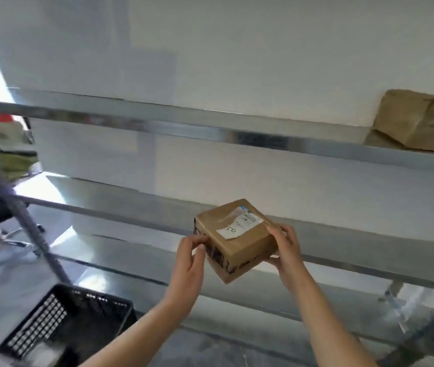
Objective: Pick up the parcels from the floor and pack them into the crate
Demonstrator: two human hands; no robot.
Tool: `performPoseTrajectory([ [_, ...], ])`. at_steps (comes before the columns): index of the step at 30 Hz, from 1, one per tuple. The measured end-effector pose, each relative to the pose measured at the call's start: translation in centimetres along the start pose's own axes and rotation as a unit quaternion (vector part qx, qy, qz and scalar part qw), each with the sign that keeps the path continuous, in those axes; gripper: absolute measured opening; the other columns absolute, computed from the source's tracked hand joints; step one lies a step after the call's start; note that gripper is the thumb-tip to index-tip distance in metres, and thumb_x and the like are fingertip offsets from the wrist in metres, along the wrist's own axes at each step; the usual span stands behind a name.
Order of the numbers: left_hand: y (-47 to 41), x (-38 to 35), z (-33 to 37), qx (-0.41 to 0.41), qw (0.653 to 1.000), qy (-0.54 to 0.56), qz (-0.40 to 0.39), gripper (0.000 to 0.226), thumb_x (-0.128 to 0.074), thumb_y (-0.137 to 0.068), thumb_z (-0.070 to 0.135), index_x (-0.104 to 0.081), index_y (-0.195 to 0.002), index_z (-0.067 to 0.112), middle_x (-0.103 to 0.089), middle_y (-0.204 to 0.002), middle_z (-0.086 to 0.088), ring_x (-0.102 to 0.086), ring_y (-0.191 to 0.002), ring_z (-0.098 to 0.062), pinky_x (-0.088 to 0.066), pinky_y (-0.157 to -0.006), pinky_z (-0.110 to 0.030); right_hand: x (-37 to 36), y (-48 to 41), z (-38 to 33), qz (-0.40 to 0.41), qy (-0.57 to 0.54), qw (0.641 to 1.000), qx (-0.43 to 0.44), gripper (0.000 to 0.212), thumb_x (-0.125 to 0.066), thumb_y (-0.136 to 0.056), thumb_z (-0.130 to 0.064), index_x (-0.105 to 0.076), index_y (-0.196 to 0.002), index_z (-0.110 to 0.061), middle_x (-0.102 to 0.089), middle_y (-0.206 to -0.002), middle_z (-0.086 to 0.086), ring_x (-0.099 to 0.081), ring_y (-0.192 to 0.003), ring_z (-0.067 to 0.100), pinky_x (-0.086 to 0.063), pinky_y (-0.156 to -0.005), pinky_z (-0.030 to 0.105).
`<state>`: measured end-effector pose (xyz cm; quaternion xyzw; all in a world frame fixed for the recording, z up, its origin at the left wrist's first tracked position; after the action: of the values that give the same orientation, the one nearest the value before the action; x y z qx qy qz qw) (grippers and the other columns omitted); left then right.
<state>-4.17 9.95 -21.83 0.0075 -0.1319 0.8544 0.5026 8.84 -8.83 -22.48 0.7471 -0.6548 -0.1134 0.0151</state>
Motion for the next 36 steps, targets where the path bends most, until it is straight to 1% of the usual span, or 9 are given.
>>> performPoseTrajectory([
  [5,-1.6,14.1,-3.7,0.051,0.996,-0.049,0.061,0.028,-0.042,-0.101,0.035,-0.038,-0.126,0.025,-0.041,-0.127,0.006,-0.041,-0.121,-0.003,-0.034,-0.104,-0.024,-13.3,0.9,2.6,-0.135,0.018,0.991,-0.017,0.029,-0.070,-0.084,-0.036,-0.057,-0.106,-0.022,-0.055,-0.119,0.014,-0.055,-0.099,0.026,-0.058,-0.082,0.054],
  [10,0.0,24.4,-7.3,0.123,0.983,0.036,0.134,0.045,-0.039,-0.099,0.043,-0.031,-0.133,0.016,-0.049,-0.125,0.003,-0.050,-0.123,-0.015,-0.041,-0.107,-0.036,-25.1,0.6,5.7,-0.230,0.038,0.972,-0.023,0.026,-0.074,-0.075,-0.032,-0.062,-0.097,-0.027,-0.055,-0.106,0.007,-0.050,-0.089,0.019,-0.056,-0.070,0.041],
  [13,0.6,28.7,-9.3,0.172,0.966,0.070,0.182,0.047,-0.043,-0.094,0.056,-0.048,-0.127,0.023,-0.059,-0.121,0.002,-0.057,-0.117,-0.013,-0.045,-0.102,-0.035,-30.6,0.3,7.1,-0.299,0.063,0.952,-0.029,0.029,-0.073,-0.072,-0.032,-0.063,-0.099,-0.025,-0.057,-0.100,0.003,-0.051,-0.090,0.017,-0.052,-0.071,0.038],
  [15,0.4,30.9,-10.4,0.196,0.952,0.105,0.210,0.028,-0.041,-0.100,0.041,-0.061,-0.113,0.027,-0.064,-0.114,0.001,-0.059,-0.113,-0.016,-0.049,-0.096,-0.032,-34.2,-0.4,7.6,-0.340,0.082,0.936,-0.034,0.041,-0.075,-0.066,-0.037,-0.063,-0.103,-0.024,-0.059,-0.099,-0.001,-0.056,-0.091,0.016,-0.053,-0.072,0.037],
  [19,-1.0,35.0,-12.7,0.228,0.924,0.141,0.273,0.026,-0.041,-0.103,0.028,-0.067,-0.106,0.025,-0.065,-0.119,-0.012,-0.060,-0.114,-0.027,-0.054,-0.092,-0.036,-41.0,-3.0,8.8,-0.419,0.098,0.902,-0.037,0.059,-0.075,-0.061,-0.042,-0.061,-0.113,-0.019,-0.062,-0.103,0.000,-0.061,-0.093,0.015,-0.054,-0.070,0.032],
  [22,-2.5,37.1,-14.7,0.245,0.899,0.154,0.328,0.023,-0.050,-0.099,0.029,-0.071,-0.106,0.023,-0.066,-0.119,-0.015,-0.061,-0.114,-0.030,-0.054,-0.094,-0.042,-46.3,-5.6,10.9,-0.431,0.106,0.894,-0.053,0.059,-0.074,-0.062,-0.048,-0.059,-0.114,-0.023,-0.061,-0.114,0.005,-0.061,-0.097,0.016,-0.053,-0.069,0.030],
  [27,-6.5,38.2,-17.8,0.242,0.865,0.162,0.408,0.035,-0.052,-0.099,0.026,-0.061,-0.128,0.008,-0.065,-0.124,-0.012,-0.062,-0.116,-0.025,-0.052,-0.098,-0.042,-54.8,-7.6,16.2,-0.383,0.083,0.912,-0.123,0.073,-0.063,-0.082,-0.062,-0.032,-0.134,-0.023,-0.052,-0.130,0.005,-0.057,-0.116,0.019,-0.050,-0.098,0.040],
  [32,-8.0,40.3,-21.3,0.261,0.826,0.153,0.476,0.041,-0.059,-0.095,0.030,-0.058,-0.133,0.018,-0.065,-0.125,0.001,-0.061,-0.116,-0.016,-0.047,-0.104,-0.042,-60.1,-7.0,20.6,-0.388,0.127,0.898,-0.167,0.042,-0.044,-0.097,-0.053,-0.024,-0.119,-0.023,-0.053,-0.108,0.004,-0.062,-0.093,0.016,-0.052,-0.075,0.031],
  [36,-7.9,42.9,-24.5,0.274,0.821,0.141,0.480,0.035,-0.058,-0.096,0.021,-0.060,-0.129,0.031,-0.064,-0.120,0.017,-0.060,-0.117,-0.010,-0.046,-0.105,-0.040,-62.8,-7.4,24.5,-0.439,0.200,0.858,-0.175,0.034,-0.031,-0.100,-0.056,-0.033,-0.119,-0.028,-0.057,-0.115,0.007,-0.063,-0.101,0.023,-0.055,-0.079,0.040],
])
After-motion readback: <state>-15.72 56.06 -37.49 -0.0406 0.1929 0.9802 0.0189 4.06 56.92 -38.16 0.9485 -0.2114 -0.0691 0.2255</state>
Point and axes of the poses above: each hand's wrist, its own y-axis away from the middle knuckle, its own x-axis out of the back of the hand, z = x × y, the point moved 1 cm from there along -y, towards the middle knuckle
